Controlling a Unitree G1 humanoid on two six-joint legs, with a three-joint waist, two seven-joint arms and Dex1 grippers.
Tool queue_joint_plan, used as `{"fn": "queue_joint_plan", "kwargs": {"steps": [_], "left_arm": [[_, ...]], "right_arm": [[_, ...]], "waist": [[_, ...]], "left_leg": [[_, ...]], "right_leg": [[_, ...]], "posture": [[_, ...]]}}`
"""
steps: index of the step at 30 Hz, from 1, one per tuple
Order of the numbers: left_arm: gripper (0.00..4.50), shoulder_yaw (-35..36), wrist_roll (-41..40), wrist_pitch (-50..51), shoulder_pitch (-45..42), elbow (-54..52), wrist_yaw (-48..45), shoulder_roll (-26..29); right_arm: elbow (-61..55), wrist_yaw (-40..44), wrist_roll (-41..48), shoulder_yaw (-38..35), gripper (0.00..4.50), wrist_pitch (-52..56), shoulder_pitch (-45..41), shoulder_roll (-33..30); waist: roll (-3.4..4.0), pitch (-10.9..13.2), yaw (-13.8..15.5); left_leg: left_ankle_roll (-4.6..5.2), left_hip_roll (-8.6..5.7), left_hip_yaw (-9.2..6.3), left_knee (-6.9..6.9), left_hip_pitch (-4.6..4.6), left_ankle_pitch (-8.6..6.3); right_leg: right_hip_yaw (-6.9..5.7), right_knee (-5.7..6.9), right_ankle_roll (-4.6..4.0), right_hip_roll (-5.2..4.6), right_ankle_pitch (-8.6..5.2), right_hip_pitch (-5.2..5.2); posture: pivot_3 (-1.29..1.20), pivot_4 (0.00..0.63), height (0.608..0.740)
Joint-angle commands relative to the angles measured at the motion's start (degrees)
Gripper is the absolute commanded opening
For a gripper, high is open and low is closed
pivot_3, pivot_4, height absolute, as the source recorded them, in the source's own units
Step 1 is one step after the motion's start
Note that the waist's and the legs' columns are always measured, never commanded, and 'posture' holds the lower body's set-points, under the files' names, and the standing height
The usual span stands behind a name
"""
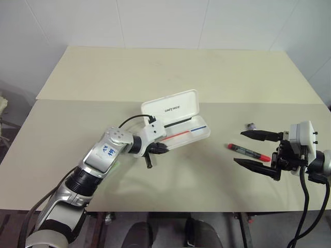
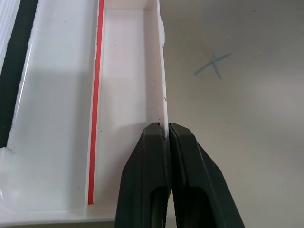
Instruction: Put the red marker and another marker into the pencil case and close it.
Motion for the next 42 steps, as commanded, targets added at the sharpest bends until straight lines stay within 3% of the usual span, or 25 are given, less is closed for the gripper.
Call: {"fn": "queue_joint_plan", "kwargs": {"steps": [1, 9, 20, 24, 33, 42], "left_arm": [[0.02, -0.9, -2.8, -2.7, 1.7, -4.7, -5.4, 2.0], [0.02, -3.2, -1.4, -8.5, 3.3, -5.8, -11.1, 7.0], [0.02, -5.0, 0.0, -7.5, 1.4, -3.9, -11.4, 5.2], [1.05, -5.0, -0.2, -5.3, 1.3, -4.3, -11.1, 4.5], [4.03, -2.7, -3.4, -3.1, 2.0, -5.0, -10.8, 2.6], [4.03, 0.9, -8.0, -8.5, 6.3, -5.1, -13.1, 3.2]], "right_arm": [[-0.5, 0.4, 0.6, -0.3, 4.50, 0.3, -0.5, -0.7], [0.5, 1.5, 0.5, -0.1, 4.50, 0.5, -1.2, -1.1], [-0.2, 1.6, 0.3, -1.2, 4.50, -0.2, 0.6, -0.6], [-0.7, 1.1, 0.4, -1.4, 4.50, -0.5, 1.4, -0.3], [0.3, 0.8, -0.3, -0.2, 4.50, -1.5, 0.8, 0.4], [1.6, 1.7, -0.5, 0.8, 4.50, -1.8, 0.4, 0.7]], "waist": [[0.00, 0.0, 0.2], [0.00, 0.0, 0.4], [0.00, 0.0, 0.9], [-0.01, 0.0, 0.7], [-0.01, 0.0, 0.5], [0.00, 0.0, 0.5]], "left_leg": [[0.00, 0.00, 0.00, 0.00, 0.00, 0.00], [0.00, 0.00, 0.00, 0.02, -0.01, 0.00], [0.01, -0.02, -0.01, 0.06, -0.06, -0.01], [0.02, -0.02, -0.01, 0.08, -0.07, -0.01], [0.01, 0.00, -0.02, 0.09, -0.04, 0.00], [0.01, 0.00, -0.02, 0.09, -0.04, 0.00]], "right_leg": [[0.00, 0.00, 0.00, 0.00, 0.00, 0.00], [0.00, -0.03, 0.00, 0.00, 0.00, 0.00], [0.01, -0.02, 0.00, 0.00, 0.00, 0.00], [0.01, -0.02, 0.00, 0.00, 0.00, 0.01], [0.02, 0.01, 0.00, 0.01, 0.00, 0.01], [0.01, 0.00, 0.00, 0.01, 0.00, 0.01]], "posture": [[0.00, 0.150, 0.740], [0.00, 0.150, 0.740], [0.00, 0.150, 0.740], [0.00, 0.150, 0.740], [0.00, 0.150, 0.740], [0.00, 0.150, 0.740]]}}
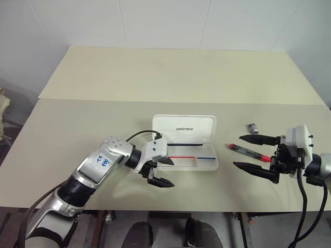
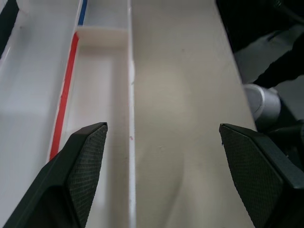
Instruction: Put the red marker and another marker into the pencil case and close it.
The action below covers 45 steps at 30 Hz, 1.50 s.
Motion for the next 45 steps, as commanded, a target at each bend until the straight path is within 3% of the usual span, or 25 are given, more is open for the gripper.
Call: {"fn": "queue_joint_plan", "kwargs": {"steps": [1, 9, 16, 26, 39, 42, 45], "left_arm": [[4.03, 2.7, -2.7, -3.7, 1.7, -1.5, -1.8, 0.4], [4.03, 9.2, -6.1, -11.3, 6.6, 0.6, -2.3, -0.6], [4.03, 16.5, -11.2, -15.3, 9.5, 0.5, -2.1, -2.2], [4.03, 27.3, -18.9, -13.5, 11.8, -3.7, -0.8, 2.1], [4.03, 37.1, -21.2, -15.3, 20.4, -7.4, 1.6, 7.0], [4.05, 37.5, -21.0, -15.9, 20.6, -7.1, 2.0, 7.0], [4.05, 37.6, -20.9, -16.4, 20.4, -6.7, 2.2, 6.8]], "right_arm": [[0.1, 0.7, 0.4, -0.3, 4.50, -1.0, -0.5, 0.2], [5.0, 3.9, -0.7, 1.0, 4.50, -0.5, -3.5, -1.9], [17.6, 8.9, -5.7, 6.0, 4.50, -3.1, -12.7, -3.7], [42.5, 17.6, -16.3, 15.9, 4.50, -13.3, -27.3, -2.4], [65.9, 20.3, -26.3, 20.6, 4.50, -28.2, -34.1, -0.5], [68.3, 20.8, -27.3, 20.7, 3.86, -30.4, -34.5, -0.2], [69.4, 21.0, -27.0, 20.1, 2.77, -31.3, -35.1, 0.4]], "waist": [[0.00, 0.0, 0.0], [0.01, 0.0, -0.3], [0.01, 0.0, -0.7], [0.01, 0.0, -1.6], [0.05, 0.0, -1.8], [0.05, 0.0, -1.8], [0.05, 0.0, -1.8]], "left_leg": [[0.00, 0.00, -0.01, 0.00, 0.00, 0.00], [0.00, 0.01, 0.02, 0.00, 0.04, 0.00], [0.00, 0.02, 0.01, 0.01, 0.06, 0.00], [-0.01, 0.02, 0.07, 0.00, 0.06, 0.01], [-0.07, 0.03, 0.09, -0.01, 0.06, 0.03], [-0.10, 0.04, 0.10, -0.01, 0.07, 0.05], [-0.13, 0.05, 0.09, -0.01, 0.07, 0.07]], "right_leg": [[0.00, 0.00, 0.00, 0.00, 0.00, 0.00], [0.03, 0.02, 0.00, 0.00, 0.00, 0.00], [0.01, 0.06, 0.00, -0.01, 0.00, 0.00], [0.00, 0.02, 0.00, -0.01, 0.00, 0.00], [0.00, 0.00, 0.01, -0.02, 0.00, 0.00], [0.01, 0.01, 0.00, -0.01, 0.00, 0.01], [0.00, 0.02, 0.00, -0.01, 0.00, 0.01]], "posture": [[0.00, 0.150, 0.740], [0.00, 0.150, 0.740], [0.00, 0.150, 0.740], [0.00, 0.150, 0.740], [0.00, 0.150, 0.740], [0.00, 0.150, 0.740], [0.00, 0.150, 0.740]]}}
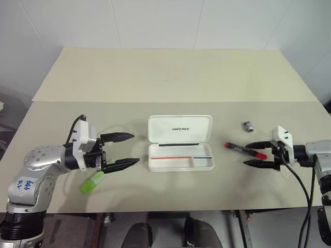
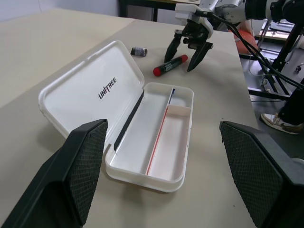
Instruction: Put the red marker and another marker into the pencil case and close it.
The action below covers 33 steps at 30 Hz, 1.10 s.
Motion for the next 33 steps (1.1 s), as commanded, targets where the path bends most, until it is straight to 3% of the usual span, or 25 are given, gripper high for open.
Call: {"fn": "queue_joint_plan", "kwargs": {"steps": [1, 6, 15, 25, 33], "left_arm": [[4.05, 1.4, -1.1, -1.4, -0.1, -1.5, 0.4, 0.6], [4.05, 0.6, -0.9, -1.4, -0.8, -0.9, 0.6, 0.6], [4.05, -1.5, 0.4, -3.1, -0.8, 0.3, -0.8, 0.6], [4.05, -0.6, 1.2, -5.4, 2.2, 1.9, -1.7, 1.6], [4.05, -0.6, 1.8, -6.3, 2.9, 2.0, -0.6, 1.5]], "right_arm": [[1.0, 2.0, -0.1, -0.5, 2.45, -1.5, -0.7, 0.5], [-0.3, 1.8, 0.3, -1.0, 0.60, -2.3, -0.4, 1.0], [-4.8, -0.7, 0.8, -1.6, 0.58, -0.7, -0.2, 1.6], [-25.6, 1.7, 4.3, -1.1, 0.58, 12.2, 1.2, -1.6], [-41.4, 0.0, 8.7, 4.0, 0.58, 21.5, 2.2, 4.5]], "waist": [[0.00, 0.0, 0.0], [0.00, 0.0, -0.3], [0.00, 0.0, -1.3], [0.03, 0.0, -1.0], [0.02, 0.0, -1.2]], "left_leg": [[-0.01, 0.01, 0.00, 0.00, 0.00, 0.00], [-0.01, 0.01, 0.00, 0.00, 0.00, 0.01], [-0.02, 0.01, 0.00, 0.00, 0.00, 0.01], [-0.03, 0.03, -0.06, -0.03, -0.01, 0.00], [-0.06, 0.03, -0.08, -0.05, -0.01, -0.02]], "right_leg": [[0.00, 0.00, 0.00, 0.00, 0.00, 0.00], [0.00, 0.00, 0.00, 0.00, 0.00, 0.00], [0.01, 0.02, 0.00, 0.00, 0.00, 0.00], [-0.01, 0.03, 0.00, 0.00, 0.00, -0.02], [-0.03, 0.04, 0.00, 0.00, 0.00, -0.03]], "posture": [[0.00, 0.150, 0.740], [0.00, 0.150, 0.740], [0.00, 0.150, 0.740], [0.00, 0.150, 0.740], [0.00, 0.150, 0.740]]}}
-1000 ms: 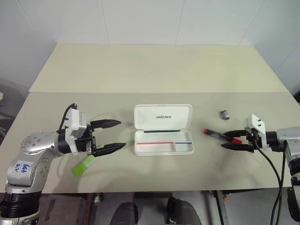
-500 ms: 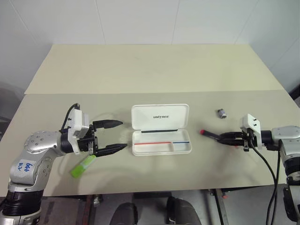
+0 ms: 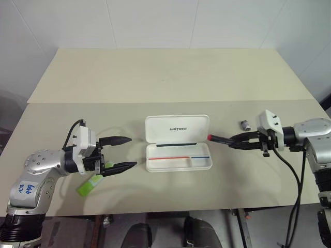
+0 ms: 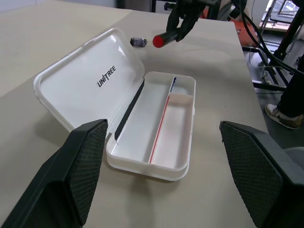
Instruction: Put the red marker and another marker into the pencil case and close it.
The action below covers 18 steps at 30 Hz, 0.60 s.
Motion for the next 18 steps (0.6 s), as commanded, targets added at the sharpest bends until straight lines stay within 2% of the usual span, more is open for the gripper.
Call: {"fn": "queue_joint_plan", "kwargs": {"steps": [1, 8, 18], "left_arm": [[4.05, 0.7, 0.2, -1.1, 0.6, -1.0, 0.5, 0.6], [4.05, 0.3, 0.2, -0.9, 0.6, -1.6, 1.7, 0.1], [4.05, 0.3, -0.1, -0.9, 2.5, -3.7, 4.0, -0.5]], "right_arm": [[-5.1, 0.6, 1.8, 3.4, 0.58, 2.4, 0.1, 4.0], [-4.7, -0.2, -0.6, 9.0, 0.58, 0.8, -1.9, 10.4], [4.0, -1.4, -5.7, 13.0, 0.58, -6.6, -8.4, 17.4]], "waist": [[-0.01, 0.0, 0.0], [0.00, 0.0, 0.1], [0.00, 0.0, -0.1]], "left_leg": [[0.00, 0.00, 0.00, 0.00, 0.00, 0.00], [0.01, -0.03, -0.04, -0.01, -0.01, 0.00], [0.00, -0.02, -0.05, -0.05, -0.01, -0.01]], "right_leg": [[0.00, 0.00, 0.00, 0.00, 0.00, -0.01], [0.01, 0.08, 0.00, -0.01, 0.00, -0.03], [0.00, 0.15, -0.01, 0.00, 0.00, -0.09]], "posture": [[0.00, 0.150, 0.740], [0.00, 0.150, 0.740], [0.00, 0.150, 0.740]]}}
